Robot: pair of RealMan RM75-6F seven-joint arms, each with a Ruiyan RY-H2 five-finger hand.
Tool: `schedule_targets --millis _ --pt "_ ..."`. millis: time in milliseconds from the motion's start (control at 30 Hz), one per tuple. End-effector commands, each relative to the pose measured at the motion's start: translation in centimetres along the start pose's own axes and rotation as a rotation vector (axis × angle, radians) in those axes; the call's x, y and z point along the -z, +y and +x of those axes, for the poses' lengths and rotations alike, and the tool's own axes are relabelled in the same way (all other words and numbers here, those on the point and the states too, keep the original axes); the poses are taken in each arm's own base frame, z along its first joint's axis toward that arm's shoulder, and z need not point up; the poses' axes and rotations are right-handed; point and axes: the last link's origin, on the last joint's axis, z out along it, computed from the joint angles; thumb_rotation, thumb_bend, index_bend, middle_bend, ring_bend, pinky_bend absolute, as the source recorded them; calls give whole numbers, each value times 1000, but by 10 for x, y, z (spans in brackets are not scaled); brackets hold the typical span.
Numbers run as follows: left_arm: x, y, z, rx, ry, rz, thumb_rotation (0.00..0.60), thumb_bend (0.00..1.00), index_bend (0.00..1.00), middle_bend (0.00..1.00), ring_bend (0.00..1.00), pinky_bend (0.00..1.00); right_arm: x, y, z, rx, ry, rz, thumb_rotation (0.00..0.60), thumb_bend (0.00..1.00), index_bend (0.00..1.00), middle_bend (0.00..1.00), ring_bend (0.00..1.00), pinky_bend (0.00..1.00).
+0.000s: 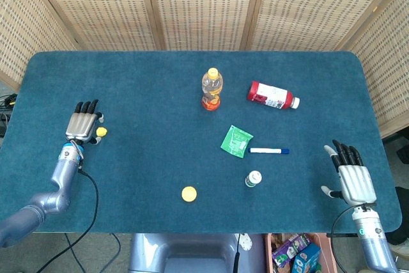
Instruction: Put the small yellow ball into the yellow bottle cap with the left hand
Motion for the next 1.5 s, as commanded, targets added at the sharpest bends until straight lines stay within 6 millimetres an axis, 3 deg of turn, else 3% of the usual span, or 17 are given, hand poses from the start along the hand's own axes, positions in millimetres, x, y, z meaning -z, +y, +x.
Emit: schedule_targets --millis 33,400,1133,1500 --pt "0 2 0 -3 0 -4 600 228 410 0 0 0 0 0 0 0 1 -1 600 0 0 0 0 0" --pt "0 5 -2 -11 -7 -10 600 233 479 0 0 0 1 2 2 -6 13 -5 600 0 0 0 0 0" --pt "2 2 -4 -19 -2 -5 600 236 519 0 0 0 3 1 2 -8 18 -1 600 0 0 0 0 0" --pt "8 4 14 28 67 -46 600 237 568 0 0 0 3 2 3 -12 23 -2 600 0 0 0 0 0"
